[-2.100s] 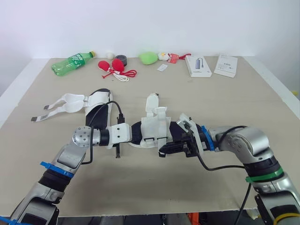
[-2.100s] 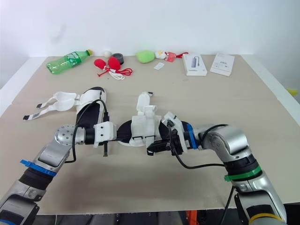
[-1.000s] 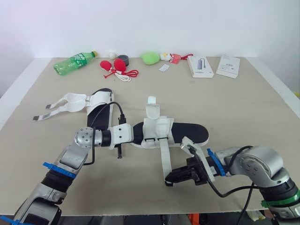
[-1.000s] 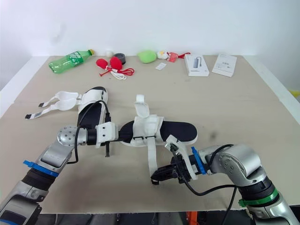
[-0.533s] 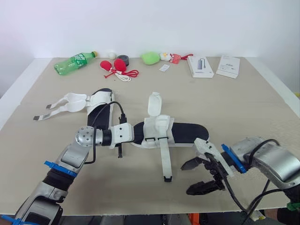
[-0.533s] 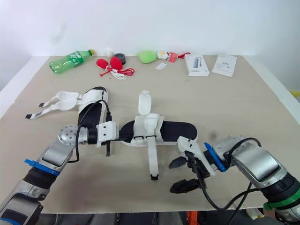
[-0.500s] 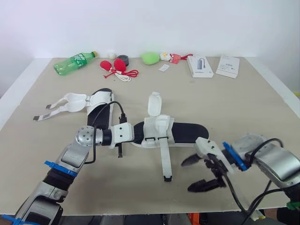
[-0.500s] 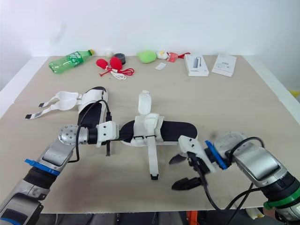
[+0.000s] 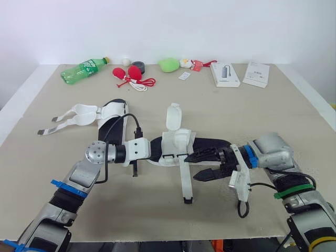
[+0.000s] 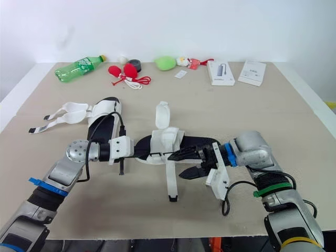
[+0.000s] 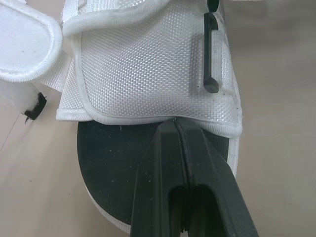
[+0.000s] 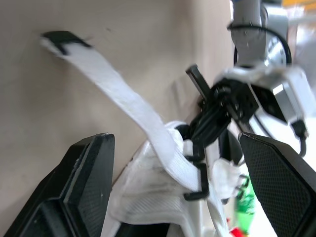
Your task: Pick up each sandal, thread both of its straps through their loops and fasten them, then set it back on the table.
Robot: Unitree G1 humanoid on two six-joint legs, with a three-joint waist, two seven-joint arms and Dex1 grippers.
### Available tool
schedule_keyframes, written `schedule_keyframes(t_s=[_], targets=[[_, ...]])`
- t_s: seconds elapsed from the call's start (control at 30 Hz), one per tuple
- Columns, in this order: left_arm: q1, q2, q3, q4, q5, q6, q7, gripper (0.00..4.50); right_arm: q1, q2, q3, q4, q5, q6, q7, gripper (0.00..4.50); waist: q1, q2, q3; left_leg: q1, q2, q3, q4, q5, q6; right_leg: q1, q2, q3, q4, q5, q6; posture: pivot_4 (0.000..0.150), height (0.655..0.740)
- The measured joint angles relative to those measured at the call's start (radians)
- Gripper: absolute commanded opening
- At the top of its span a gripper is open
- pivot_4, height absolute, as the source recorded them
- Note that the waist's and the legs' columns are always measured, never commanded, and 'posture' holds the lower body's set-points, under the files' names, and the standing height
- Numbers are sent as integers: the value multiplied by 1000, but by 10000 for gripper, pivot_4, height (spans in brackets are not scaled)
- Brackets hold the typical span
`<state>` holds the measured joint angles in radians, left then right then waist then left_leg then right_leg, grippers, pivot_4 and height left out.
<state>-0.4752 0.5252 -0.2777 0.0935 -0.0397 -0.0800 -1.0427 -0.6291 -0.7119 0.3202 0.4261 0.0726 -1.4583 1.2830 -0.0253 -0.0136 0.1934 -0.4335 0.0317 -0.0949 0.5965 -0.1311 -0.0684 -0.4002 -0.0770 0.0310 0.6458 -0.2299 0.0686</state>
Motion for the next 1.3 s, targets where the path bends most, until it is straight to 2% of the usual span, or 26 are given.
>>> schedule_keyframes(t_s=[0.17,0.33,0.5,0.57,0.6,0.7,0.77,0.8,0.83,0.87,0.97,1.07,1.3], targets=[[5,2,0,-2,1,3,7,0,-12,-3,40,10,-92,-57,-108,43043,-1,0,0,5,0,1,-1,0,0,4,0,2,0,0,-1,1500,7400],[6,3,0,-7,1,13,8,0,-33,15,40,20,-220,-32,-198,43043,0,0,0,6,0,2,-2,0,0,5,0,3,0,0,-1,1500,7400],[6,2,-1,-8,1,14,8,0,-45,13,79,18,-287,-2,-267,43043,-1,0,0,6,0,3,-2,0,0,5,0,3,0,0,-1,1500,7400],[6,2,-2,-8,1,16,9,0,-45,-3,111,15,-299,7,-300,37993,0,0,0,7,0,3,-2,0,0,5,0,3,0,0,-1,1500,7400],[6,2,-2,-8,1,16,9,0,-46,-9,119,14,-301,12,-309,32646,0,0,0,7,0,3,-2,0,0,5,0,4,0,0,-1,1500,7400],[9,2,-2,-12,1,18,11,0,-50,-29,151,11,-295,26,-329,22920,-1,0,0,7,0,5,-3,0,0,6,0,6,0,0,-1,1500,7400],[14,2,0,-17,1,19,13,0,-52,-58,189,0,-272,43,-344,13614,-1,0,0,8,0,6,-3,0,0,5,0,8,0,-1,-1,1500,7400],[15,2,0,-19,1,20,13,0,-55,-75,219,-12,-252,50,-353,5565,-1,0,0,9,0,10,-4,0,0,5,0,11,0,-1,0,1500,7400],[15,2,0,-19,1,20,13,0,-55,-76,222,-13,-251,52,-354,4272,0,0,0,9,0,10,-4,0,0,5,0,11,0,-1,0,1500,7400],[15,2,0,-21,1,21,13,0,-55,-82,239,-18,-231,67,-357,1141,0,0,0,9,0,10,-4,0,0,5,0,13,0,-1,0,1500,7400],[17,1,-1,-23,1,22,13,0,-45,-122,293,-69,-141,126,-352,1141,0,0,0,9,-1,11,-4,0,1,5,0,14,0,-1,1,1500,7400],[18,2,0,-25,1,22,12,0,-3,-168,349,-151,49,259,-313,1141,0,0,0,9,-1,12,-4,-1,2,5,0,16,0,-2,1,1500,7400],[18,2,0,-24,2,23,12,0,47,-165,326,-277,281,533,-223,1141,1,0,0,10,-1,13,-4,-1,2,5,0,17,0,-2,1,1500,7400]])
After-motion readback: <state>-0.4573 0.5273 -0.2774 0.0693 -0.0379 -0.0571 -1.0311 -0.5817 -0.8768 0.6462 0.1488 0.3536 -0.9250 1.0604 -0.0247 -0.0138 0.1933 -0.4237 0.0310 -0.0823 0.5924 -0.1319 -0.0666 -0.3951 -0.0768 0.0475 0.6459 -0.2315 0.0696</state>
